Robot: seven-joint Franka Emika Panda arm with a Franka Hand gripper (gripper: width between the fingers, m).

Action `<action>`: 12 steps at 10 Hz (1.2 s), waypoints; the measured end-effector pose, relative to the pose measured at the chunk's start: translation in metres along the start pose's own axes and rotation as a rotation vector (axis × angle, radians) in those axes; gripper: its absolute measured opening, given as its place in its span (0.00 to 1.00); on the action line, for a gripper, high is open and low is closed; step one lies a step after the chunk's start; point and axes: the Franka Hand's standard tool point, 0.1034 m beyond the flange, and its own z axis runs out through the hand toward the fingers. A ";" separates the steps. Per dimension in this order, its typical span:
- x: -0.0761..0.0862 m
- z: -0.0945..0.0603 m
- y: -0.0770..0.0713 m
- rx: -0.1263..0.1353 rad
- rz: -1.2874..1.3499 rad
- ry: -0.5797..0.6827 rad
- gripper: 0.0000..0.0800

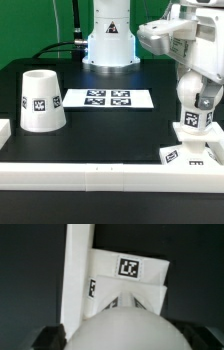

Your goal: Assemble lamp

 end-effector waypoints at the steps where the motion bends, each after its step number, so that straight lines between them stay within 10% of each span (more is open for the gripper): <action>1: -0.003 0.000 -0.001 0.005 0.045 -0.001 0.72; 12: 0.003 -0.001 -0.003 0.035 0.932 0.022 0.72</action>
Offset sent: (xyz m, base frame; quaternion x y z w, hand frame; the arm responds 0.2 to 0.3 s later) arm 0.0036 0.0044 -0.0008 0.0361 0.0080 0.2038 0.9783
